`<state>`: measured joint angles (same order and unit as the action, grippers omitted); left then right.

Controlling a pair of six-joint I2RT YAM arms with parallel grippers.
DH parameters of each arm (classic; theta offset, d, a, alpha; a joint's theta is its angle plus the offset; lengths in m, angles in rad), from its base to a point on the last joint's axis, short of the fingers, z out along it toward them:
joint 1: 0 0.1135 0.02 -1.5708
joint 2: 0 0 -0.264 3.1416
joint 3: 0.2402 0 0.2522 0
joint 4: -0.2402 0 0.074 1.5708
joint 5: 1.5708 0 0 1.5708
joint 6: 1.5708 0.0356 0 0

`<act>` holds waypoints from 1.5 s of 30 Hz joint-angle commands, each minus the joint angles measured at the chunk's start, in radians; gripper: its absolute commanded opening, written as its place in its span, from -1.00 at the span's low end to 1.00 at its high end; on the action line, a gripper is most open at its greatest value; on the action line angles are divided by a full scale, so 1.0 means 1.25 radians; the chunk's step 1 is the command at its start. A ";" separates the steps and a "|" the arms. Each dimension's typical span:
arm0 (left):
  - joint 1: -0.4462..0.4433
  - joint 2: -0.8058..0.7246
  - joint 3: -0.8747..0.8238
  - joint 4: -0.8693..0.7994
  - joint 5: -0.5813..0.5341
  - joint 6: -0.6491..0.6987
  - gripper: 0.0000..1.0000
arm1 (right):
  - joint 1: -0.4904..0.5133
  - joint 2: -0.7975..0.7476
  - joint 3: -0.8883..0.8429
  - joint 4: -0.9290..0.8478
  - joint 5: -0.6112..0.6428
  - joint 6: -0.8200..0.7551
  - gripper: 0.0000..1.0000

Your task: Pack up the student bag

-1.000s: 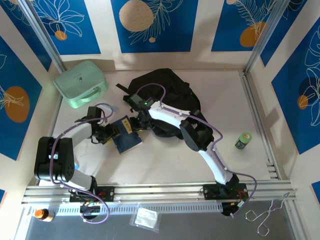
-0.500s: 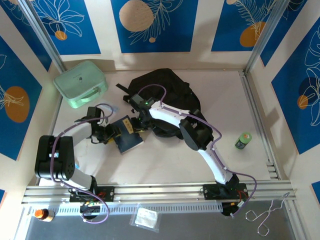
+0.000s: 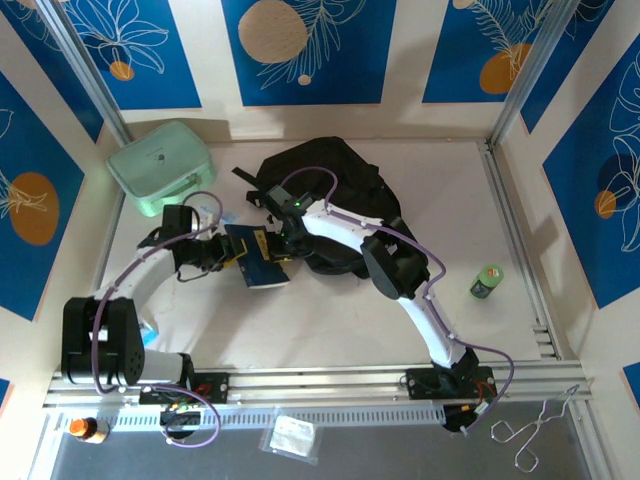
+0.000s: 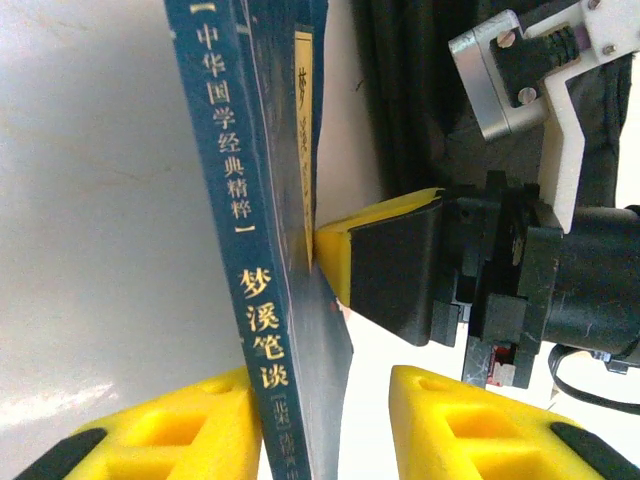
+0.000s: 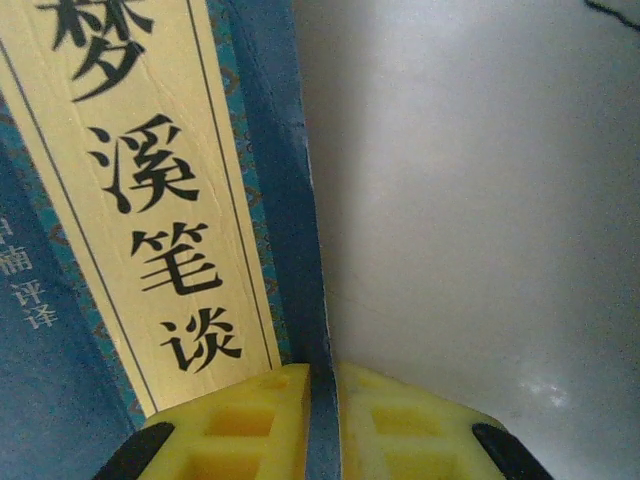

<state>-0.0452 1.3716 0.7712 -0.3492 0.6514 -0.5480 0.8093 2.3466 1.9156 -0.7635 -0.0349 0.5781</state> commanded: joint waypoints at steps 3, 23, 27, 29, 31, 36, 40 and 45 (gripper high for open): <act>-0.006 0.031 0.009 0.033 0.040 0.001 -0.36 | 0.009 -0.002 -0.035 -0.005 -0.014 0.011 -0.71; -0.003 -0.081 0.153 -0.149 -0.159 0.031 -1.00 | -0.102 -0.449 -0.374 0.382 -0.114 0.094 -0.02; -0.004 -0.092 0.229 -0.135 -0.158 -0.018 -1.00 | -0.151 -0.532 -0.466 0.477 -0.151 0.141 0.14; -0.005 -0.091 0.258 -0.120 -0.170 -0.060 -1.00 | -0.181 -0.565 -0.512 0.524 -0.181 0.174 0.17; -0.007 -0.091 0.281 -0.095 -0.189 -0.110 -1.00 | -0.221 -0.595 -0.579 0.611 -0.237 0.237 0.22; -0.033 -0.095 0.230 0.133 -0.185 -0.301 -1.00 | -0.288 -0.620 -0.681 0.756 -0.310 0.355 0.35; -0.101 -0.077 0.189 0.277 -0.254 -0.429 -1.00 | -0.298 -0.622 -0.723 0.834 -0.326 0.438 0.47; -0.185 -0.034 0.164 0.427 -0.319 -0.518 -1.00 | -0.292 -0.614 -0.793 0.972 -0.297 0.584 0.61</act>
<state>-0.2371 1.3052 0.9894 -0.0311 0.3176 -1.0714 0.4377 1.5970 0.9638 0.3038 -0.3923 1.1629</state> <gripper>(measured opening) 0.084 0.800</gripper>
